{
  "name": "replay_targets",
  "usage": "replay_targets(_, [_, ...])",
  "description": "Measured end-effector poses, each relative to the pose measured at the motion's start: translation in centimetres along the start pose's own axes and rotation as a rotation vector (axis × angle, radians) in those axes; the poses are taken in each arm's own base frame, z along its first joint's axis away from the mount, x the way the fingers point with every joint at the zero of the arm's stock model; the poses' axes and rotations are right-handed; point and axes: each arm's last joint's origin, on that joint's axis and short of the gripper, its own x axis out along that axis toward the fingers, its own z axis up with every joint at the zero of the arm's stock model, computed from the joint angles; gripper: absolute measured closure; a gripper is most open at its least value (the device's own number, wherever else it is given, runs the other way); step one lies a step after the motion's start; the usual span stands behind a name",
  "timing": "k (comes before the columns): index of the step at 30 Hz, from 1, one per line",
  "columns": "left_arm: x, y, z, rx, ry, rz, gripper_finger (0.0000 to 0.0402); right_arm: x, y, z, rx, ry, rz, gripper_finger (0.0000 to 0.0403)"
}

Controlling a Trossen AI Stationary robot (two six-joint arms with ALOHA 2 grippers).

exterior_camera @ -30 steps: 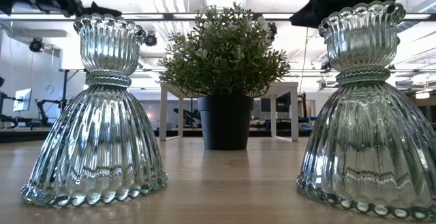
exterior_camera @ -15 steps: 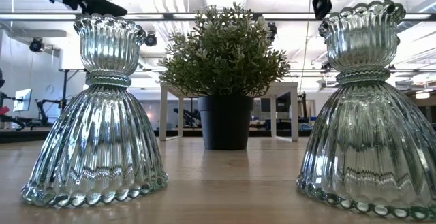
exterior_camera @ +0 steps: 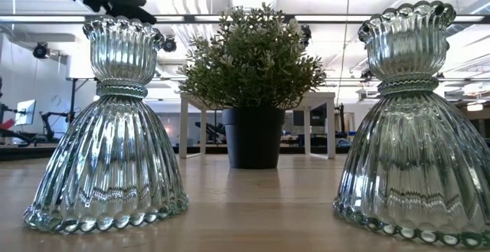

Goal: Pick & Place candle stick holders
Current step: Put the right green glass candle holder on the shelf

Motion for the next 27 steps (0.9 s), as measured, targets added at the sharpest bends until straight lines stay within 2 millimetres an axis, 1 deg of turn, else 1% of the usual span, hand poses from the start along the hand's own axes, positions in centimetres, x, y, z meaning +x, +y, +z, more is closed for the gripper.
replay_targets(6, [0.3, -1.3, 0.6, 0.022, 0.044, 0.012, 0.0166, 1.1, 2.0, -0.5, -0.01, 0.018, -0.021, 0.0326])
replay_targets(9, [0.6, -1.9, 0.4, 0.029, 0.061, 0.002, 0.0166, 1.7, 3.0, -0.8, -0.016, 0.031, -0.016, 0.0325])
replay_targets(14, [0.6, -1.9, 0.5, 0.052, 0.048, 0.093, 0.0166, 2.9, 4.4, -1.6, -0.02, 0.078, 0.011, 0.0324])
replay_targets(16, [0.6, -1.8, 0.5, 0.054, 0.045, 0.133, 0.0166, 3.6, 4.9, -2.2, -0.017, 0.126, 0.014, 0.0325])
replay_targets(20, [0.5, -1.6, 0.6, 0.056, 0.033, 0.209, 0.0166, 5.1, 5.8, -3.9, 0.045, 0.241, -0.004, 0.0322])
replay_targets(27, [0.5, -1.5, 0.9, 0.048, -0.007, 0.249, 0.0166, 7.9, 7.8, -7.0, 0.162, 0.406, 0.013, 0.0297])
